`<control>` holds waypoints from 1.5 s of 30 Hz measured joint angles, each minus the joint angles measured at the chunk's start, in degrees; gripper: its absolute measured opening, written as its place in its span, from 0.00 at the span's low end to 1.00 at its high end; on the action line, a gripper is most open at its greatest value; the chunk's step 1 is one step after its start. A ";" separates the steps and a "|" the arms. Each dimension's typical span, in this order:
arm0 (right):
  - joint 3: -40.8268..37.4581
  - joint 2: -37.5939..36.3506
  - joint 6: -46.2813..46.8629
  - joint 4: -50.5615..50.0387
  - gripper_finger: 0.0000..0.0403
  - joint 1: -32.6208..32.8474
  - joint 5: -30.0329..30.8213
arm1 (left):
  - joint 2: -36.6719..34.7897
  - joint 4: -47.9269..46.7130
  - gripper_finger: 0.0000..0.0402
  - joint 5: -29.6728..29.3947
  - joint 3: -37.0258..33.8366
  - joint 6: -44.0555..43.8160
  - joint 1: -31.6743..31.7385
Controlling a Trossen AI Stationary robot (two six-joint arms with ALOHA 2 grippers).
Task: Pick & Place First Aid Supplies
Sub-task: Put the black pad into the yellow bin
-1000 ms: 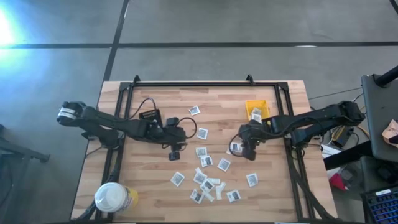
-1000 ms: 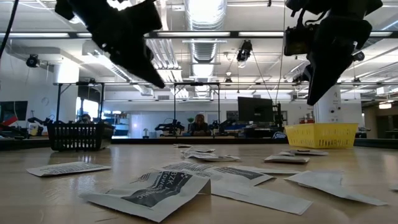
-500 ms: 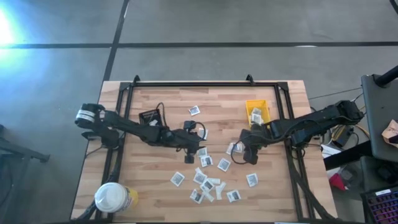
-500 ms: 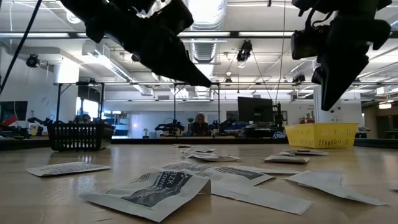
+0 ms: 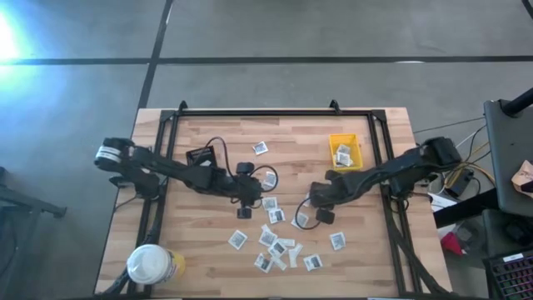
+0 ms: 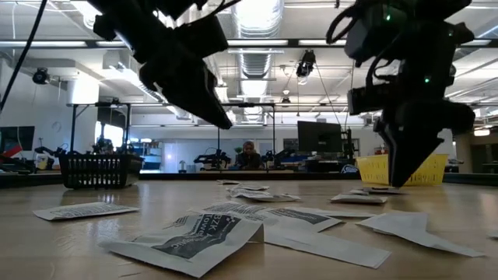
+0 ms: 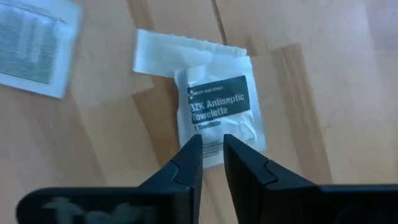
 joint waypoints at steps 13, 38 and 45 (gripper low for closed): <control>0.67 3.46 -0.42 5.96 0.22 0.00 -0.46 | 0.47 3.98 0.31 -0.01 -2.44 -1.03 0.02; 0.54 -4.92 -5.50 13.10 0.20 0.33 0.03 | 0.47 6.11 0.31 -0.02 -2.50 -1.36 0.02; 5.50 -4.87 -7.70 5.76 0.19 1.53 -0.56 | -0.47 -1.93 0.31 -0.04 -2.53 -1.50 0.02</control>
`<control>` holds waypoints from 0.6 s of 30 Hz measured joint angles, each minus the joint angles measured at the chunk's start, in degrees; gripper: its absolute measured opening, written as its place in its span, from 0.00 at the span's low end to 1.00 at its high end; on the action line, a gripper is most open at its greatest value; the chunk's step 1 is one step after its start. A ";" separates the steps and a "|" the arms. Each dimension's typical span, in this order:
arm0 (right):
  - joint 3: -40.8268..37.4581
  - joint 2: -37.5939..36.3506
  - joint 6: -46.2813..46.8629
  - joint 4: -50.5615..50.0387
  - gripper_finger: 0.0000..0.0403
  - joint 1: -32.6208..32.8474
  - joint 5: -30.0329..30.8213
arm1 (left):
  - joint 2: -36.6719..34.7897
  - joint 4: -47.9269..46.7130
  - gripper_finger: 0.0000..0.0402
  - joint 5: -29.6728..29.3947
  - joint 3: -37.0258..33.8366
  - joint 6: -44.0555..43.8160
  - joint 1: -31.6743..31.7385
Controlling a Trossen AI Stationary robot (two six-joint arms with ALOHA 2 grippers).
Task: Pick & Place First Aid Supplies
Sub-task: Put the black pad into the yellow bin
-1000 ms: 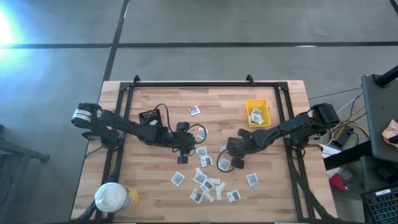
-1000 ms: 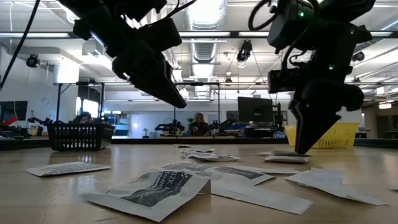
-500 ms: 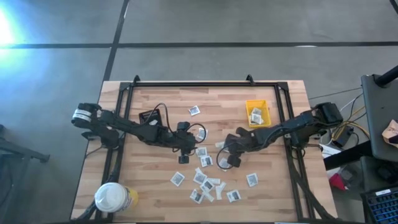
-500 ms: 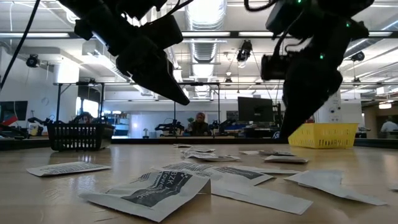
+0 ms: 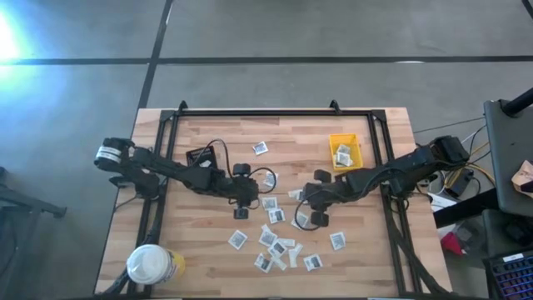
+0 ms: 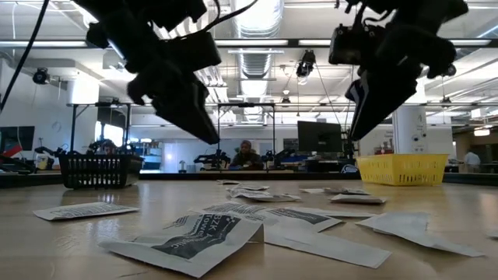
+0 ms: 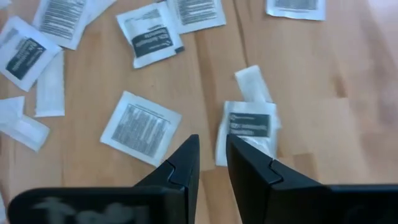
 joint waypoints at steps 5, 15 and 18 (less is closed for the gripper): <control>6.42 2.26 -1.84 -10.10 0.17 -0.01 2.44 | -3.36 -7.25 0.31 0.02 0.00 -1.40 0.00; 14.12 10.97 -0.38 -15.60 0.22 -0.02 2.96 | -11.99 -13.15 0.31 -0.14 0.00 -0.37 0.00; 17.83 15.35 -0.37 -20.39 0.23 -0.02 3.00 | -13.88 -14.97 0.31 -0.45 0.00 -0.35 0.00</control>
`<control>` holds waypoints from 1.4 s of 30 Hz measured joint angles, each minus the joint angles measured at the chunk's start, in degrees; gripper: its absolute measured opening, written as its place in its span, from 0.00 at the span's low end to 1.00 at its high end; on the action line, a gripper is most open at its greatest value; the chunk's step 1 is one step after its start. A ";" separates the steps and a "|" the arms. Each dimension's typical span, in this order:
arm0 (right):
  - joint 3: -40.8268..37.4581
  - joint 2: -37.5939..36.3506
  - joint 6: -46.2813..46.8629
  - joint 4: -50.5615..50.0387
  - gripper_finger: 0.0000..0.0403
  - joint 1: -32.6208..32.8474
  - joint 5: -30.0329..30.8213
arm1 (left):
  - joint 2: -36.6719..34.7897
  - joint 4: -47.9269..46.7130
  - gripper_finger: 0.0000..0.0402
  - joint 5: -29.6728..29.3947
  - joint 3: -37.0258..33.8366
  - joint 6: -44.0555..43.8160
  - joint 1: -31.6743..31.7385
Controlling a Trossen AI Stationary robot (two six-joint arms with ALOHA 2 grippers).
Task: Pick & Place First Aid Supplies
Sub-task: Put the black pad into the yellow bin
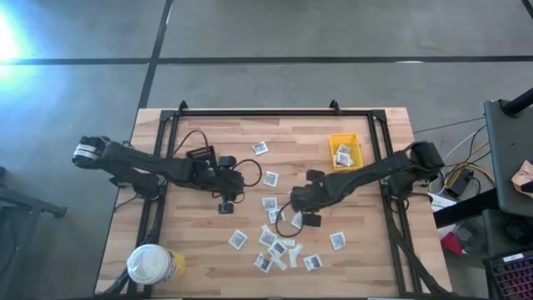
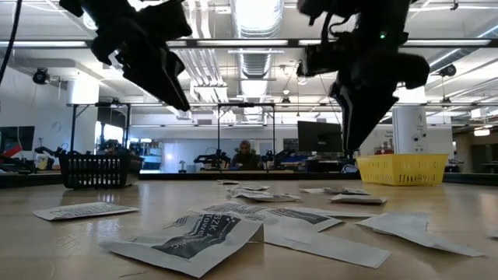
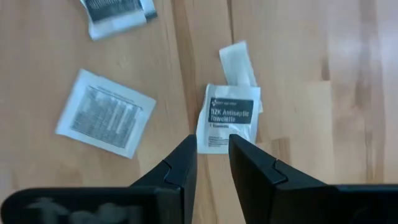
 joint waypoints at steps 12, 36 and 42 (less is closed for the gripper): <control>5.25 9.18 -2.70 -1.97 0.22 -0.01 -1.49 | -2.03 -3.26 0.31 -0.05 -2.01 -0.26 -1.19; 4.34 15.47 -2.71 3.48 0.17 -2.24 2.86 | -3.74 -2.65 0.31 -0.01 -4.83 -1.75 -1.79; 3.99 15.21 -2.08 3.48 0.08 -3.50 1.78 | -3.74 -2.50 0.31 -0.01 -4.83 -1.89 -1.79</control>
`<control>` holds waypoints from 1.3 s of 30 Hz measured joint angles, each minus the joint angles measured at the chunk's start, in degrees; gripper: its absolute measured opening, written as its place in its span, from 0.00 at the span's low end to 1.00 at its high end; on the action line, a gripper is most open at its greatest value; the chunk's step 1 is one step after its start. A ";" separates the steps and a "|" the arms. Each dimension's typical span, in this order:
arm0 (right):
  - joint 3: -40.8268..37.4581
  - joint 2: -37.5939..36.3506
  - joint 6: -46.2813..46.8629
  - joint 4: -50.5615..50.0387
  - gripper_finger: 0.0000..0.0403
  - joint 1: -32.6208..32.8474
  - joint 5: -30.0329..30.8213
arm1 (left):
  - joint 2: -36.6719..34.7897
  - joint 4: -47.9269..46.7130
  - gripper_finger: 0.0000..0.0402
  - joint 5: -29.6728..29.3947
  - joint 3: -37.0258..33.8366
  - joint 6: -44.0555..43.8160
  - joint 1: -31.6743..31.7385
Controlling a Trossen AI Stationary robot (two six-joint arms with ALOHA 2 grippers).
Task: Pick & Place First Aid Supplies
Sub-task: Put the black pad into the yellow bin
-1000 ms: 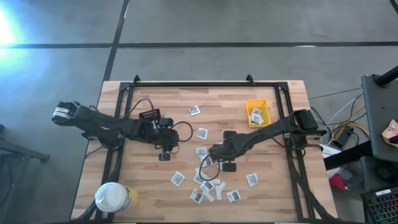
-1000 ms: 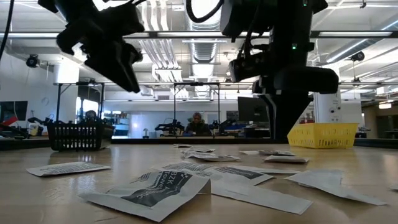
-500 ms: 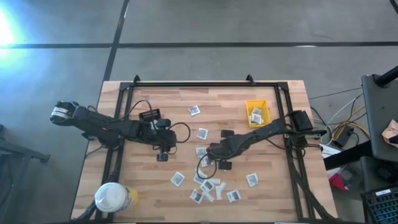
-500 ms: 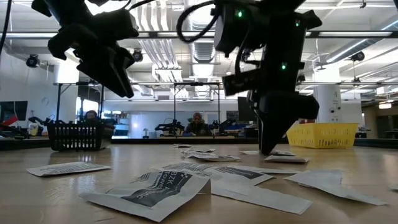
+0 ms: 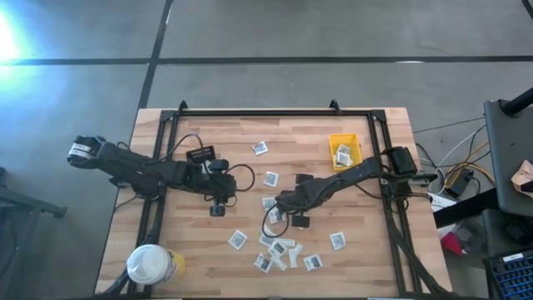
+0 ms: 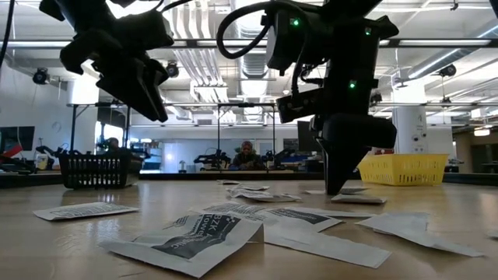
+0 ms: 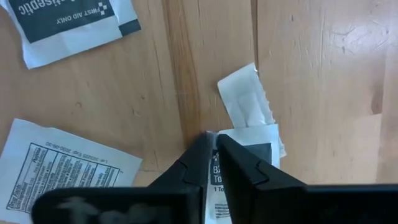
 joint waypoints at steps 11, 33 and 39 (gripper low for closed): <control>-0.75 -4.48 0.64 -1.90 0.02 0.25 -0.37 | 0.00 0.03 0.31 0.00 0.00 -0.05 0.00; -5.70 -27.72 -2.14 -6.70 0.02 -3.20 10.47 | 0.02 0.87 0.31 0.02 0.00 -1.98 0.00; -12.59 -35.43 -0.21 -4.25 0.02 -7.66 19.62 | 0.02 1.51 0.31 -0.13 0.00 -3.72 0.00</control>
